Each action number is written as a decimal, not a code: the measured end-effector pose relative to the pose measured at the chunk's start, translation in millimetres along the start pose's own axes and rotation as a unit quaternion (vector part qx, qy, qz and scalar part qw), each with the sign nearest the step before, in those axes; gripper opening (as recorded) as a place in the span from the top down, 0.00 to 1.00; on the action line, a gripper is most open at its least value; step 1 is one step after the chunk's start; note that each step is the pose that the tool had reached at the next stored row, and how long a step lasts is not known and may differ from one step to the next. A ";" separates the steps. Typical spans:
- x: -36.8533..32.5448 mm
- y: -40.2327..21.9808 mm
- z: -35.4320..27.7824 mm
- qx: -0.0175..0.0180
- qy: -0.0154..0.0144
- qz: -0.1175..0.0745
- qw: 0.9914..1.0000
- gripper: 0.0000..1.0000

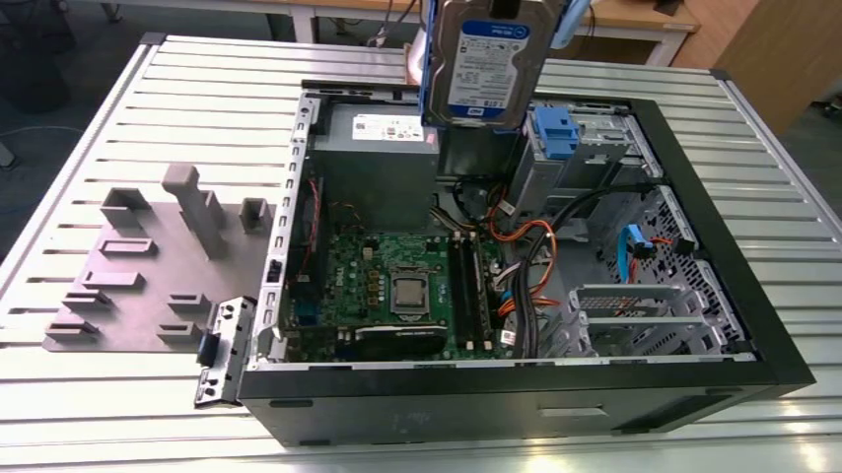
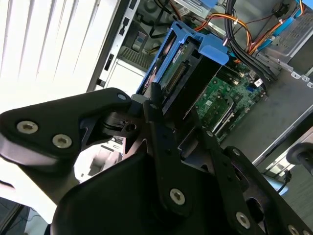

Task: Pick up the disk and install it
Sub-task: 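Pick up the disk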

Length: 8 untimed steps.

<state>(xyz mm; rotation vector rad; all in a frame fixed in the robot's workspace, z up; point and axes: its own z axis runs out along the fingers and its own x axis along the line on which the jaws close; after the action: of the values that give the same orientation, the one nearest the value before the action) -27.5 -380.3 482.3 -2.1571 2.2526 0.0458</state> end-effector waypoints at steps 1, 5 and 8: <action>0.5 0.0 0.0 0.000 0.000 0.000 1.000 0.65; 3.2 -0.2 -0.1 0.000 0.000 0.000 1.000 0.65; 5.8 -0.3 -0.2 0.000 0.000 0.000 1.000 0.65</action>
<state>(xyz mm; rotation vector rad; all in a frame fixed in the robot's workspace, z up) -27.5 -386.1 482.2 -2.1570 2.2526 0.0459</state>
